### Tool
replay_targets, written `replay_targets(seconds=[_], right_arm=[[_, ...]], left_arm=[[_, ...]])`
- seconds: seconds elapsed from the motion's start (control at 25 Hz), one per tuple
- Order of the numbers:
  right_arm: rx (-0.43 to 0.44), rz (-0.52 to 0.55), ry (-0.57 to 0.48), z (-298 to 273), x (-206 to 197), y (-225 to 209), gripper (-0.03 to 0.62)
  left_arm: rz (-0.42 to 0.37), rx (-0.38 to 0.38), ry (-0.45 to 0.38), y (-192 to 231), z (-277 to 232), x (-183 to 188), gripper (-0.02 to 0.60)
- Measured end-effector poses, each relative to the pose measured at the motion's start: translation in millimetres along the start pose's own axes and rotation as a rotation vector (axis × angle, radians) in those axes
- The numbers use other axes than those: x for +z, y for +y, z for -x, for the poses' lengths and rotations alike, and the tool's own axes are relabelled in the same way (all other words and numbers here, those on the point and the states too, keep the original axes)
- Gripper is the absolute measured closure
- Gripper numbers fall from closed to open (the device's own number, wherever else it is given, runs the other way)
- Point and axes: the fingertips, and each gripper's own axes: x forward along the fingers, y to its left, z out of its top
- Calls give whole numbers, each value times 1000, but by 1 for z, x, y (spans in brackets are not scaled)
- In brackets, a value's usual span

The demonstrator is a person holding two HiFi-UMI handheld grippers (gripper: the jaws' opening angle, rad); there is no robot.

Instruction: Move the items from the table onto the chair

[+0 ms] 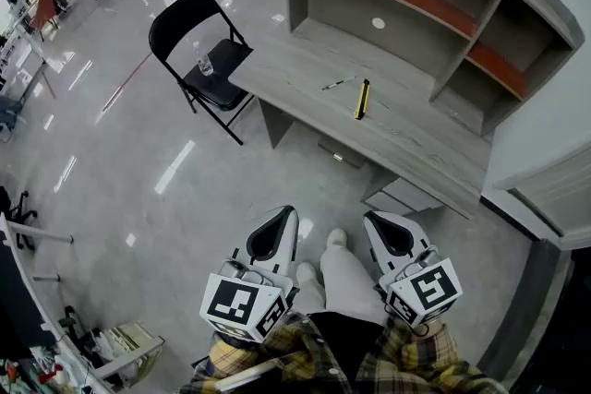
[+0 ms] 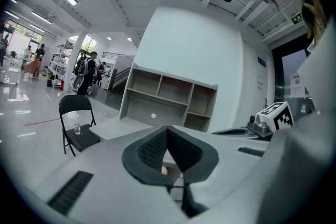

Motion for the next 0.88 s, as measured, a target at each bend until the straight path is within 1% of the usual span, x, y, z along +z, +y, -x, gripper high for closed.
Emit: replay_targets(seconds=[0.2,0.36,0.52,0.68,0.88], right_arm=[[16,0,35,-49,6,-19,577],[64,-14,24,-110,22,-49,577],[119,-22,2,-179,49,-80,576],[153,17,-38,-234,83,-113,576],[134,6,-37,-257,88,-163,576]], left_arm=[[39,38,16,44,-23,3,578],[27,81,15,84,-57,19,578],[-1,113,24,125,-104,48,578],[-36,103,9,153,-166,84,578],[-78,49,14,156,-237,104,578]])
